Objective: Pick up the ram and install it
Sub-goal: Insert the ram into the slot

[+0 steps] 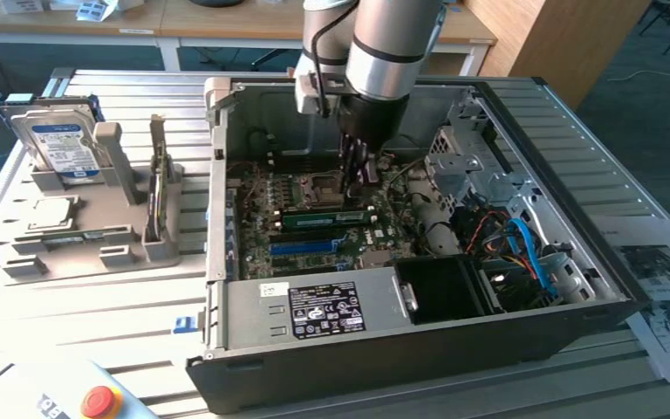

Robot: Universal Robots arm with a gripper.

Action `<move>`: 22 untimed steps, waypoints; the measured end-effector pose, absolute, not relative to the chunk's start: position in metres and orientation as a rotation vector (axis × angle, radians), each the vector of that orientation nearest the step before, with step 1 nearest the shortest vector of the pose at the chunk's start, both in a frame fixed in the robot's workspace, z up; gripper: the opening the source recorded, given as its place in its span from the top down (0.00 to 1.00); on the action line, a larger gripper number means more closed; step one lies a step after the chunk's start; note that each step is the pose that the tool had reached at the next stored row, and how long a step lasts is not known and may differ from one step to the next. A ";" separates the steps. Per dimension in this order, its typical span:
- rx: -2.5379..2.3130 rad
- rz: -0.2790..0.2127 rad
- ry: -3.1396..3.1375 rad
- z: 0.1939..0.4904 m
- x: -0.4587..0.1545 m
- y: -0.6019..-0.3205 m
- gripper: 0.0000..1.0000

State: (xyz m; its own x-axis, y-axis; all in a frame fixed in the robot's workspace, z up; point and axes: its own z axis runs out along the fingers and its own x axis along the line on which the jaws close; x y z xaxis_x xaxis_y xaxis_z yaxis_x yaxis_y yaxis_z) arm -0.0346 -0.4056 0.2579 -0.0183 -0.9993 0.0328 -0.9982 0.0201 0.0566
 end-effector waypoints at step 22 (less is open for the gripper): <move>2.153 -0.022 -2.195 0.312 -0.034 -0.406 0.69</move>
